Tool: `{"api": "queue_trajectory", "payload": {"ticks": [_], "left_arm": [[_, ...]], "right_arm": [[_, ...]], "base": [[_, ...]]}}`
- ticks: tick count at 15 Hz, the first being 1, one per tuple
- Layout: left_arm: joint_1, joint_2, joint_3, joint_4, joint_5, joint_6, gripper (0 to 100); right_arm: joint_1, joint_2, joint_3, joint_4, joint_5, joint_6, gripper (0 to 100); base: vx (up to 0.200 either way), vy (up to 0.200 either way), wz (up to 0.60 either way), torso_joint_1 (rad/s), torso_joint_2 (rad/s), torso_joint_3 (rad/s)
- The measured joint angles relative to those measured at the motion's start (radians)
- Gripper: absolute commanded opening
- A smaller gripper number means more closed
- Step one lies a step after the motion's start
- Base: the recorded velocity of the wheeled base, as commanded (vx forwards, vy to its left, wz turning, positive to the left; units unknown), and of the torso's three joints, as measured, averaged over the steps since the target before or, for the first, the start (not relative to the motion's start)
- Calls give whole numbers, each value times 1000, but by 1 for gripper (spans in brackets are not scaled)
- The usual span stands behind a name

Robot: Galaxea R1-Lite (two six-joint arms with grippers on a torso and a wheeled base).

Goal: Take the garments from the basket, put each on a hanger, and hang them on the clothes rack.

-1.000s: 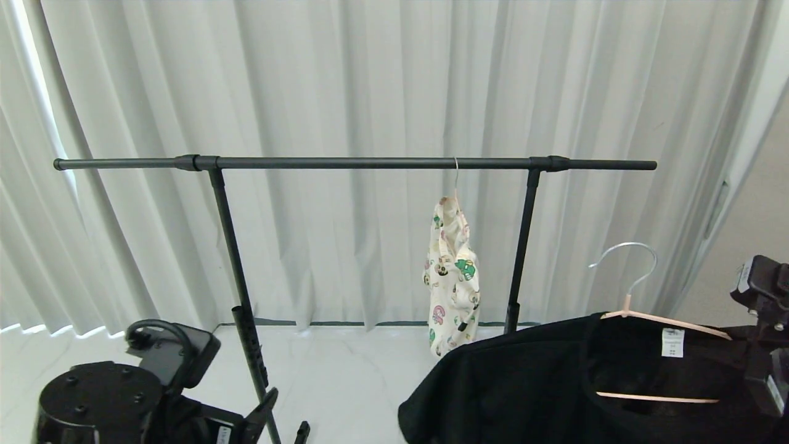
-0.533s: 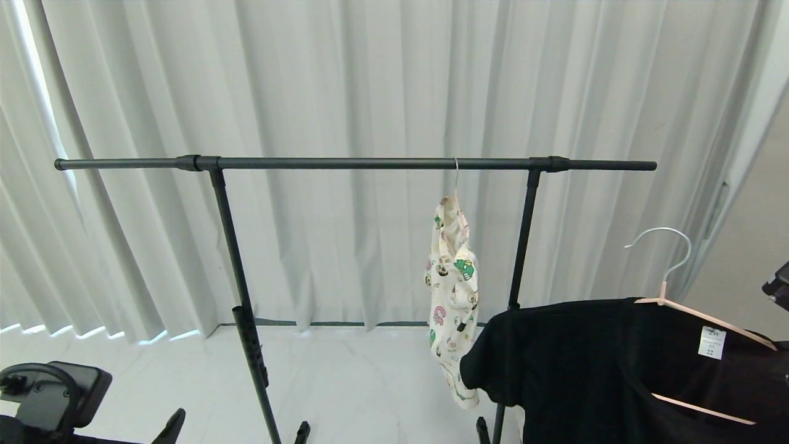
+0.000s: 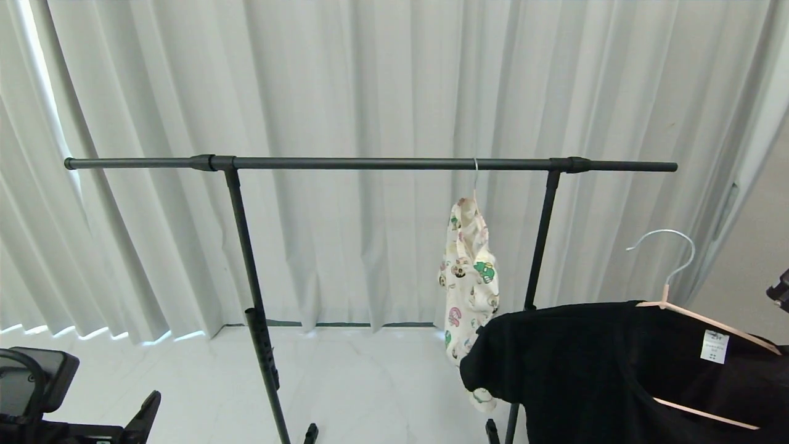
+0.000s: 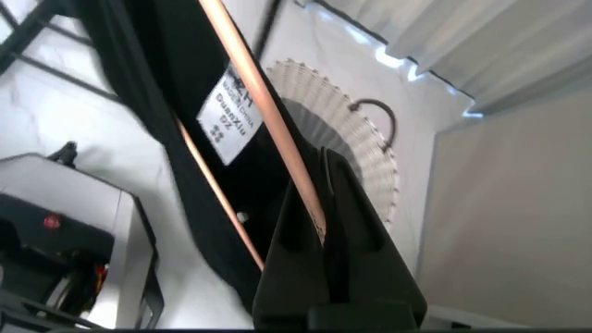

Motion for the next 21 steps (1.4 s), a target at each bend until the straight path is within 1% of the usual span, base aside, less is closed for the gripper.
{"api": "queue_trajectory", "payload": {"ticks": [3, 4, 6, 7, 10, 11, 13, 15, 17, 19, 21], "left_arm": [[1, 0, -5, 1, 0, 0, 100], [1, 0, -5, 1, 0, 1, 100], [1, 0, -6, 1, -1, 0, 100], [1, 0, -6, 1, -2, 0, 100], [-3, -2, -4, 1, -5, -1, 100], [-6, -3, -4, 1, -6, -2, 100], [-9, -4, -6, 1, -6, -1, 100], [-11, -8, -3, 1, -5, -1, 100], [-11, -10, -1, 1, -6, 14, 100], [-11, -14, -4, 1, -5, 42, 100], [-11, -18, -7, 0, -6, 49, 100]], "right_arm": [[54, -1, 0, 1, 0, 7, 0], [84, 0, -1, 1, 0, 24, 0], [169, 5, -6, 1, -5, 114, 0], [226, 11, -14, 1, -23, 181, 0], [414, 70, -72, -7, -150, 386, 0], [457, 107, -108, -6, -185, 441, 0], [512, 185, -198, -8, -250, 524, 0], [542, 275, -294, -7, -307, 577, 0], [553, 363, -386, -5, -369, 604, 0], [558, 457, -486, -3, -456, 620, 0], [558, 539, -566, 0, -549, 637, 0]], "base": [[0, 200, 0, 2, 1, 4], [0, 200, 0, 7, -7, 2], [0, 200, 0, 2, 2, 2], [0, 0, 0, 0, 0, 0], [0, 0, 0, 0, 0, 0], [0, 0, 0, 0, 0, 0], [0, 0, 0, 0, 0, 0], [0, 0, 0, 0, 0, 0], [0, 0, 0, 0, 0, 0], [0, 0, 0, 0, 0, 0], [0, 0, 0, 0, 0, 0]]}}
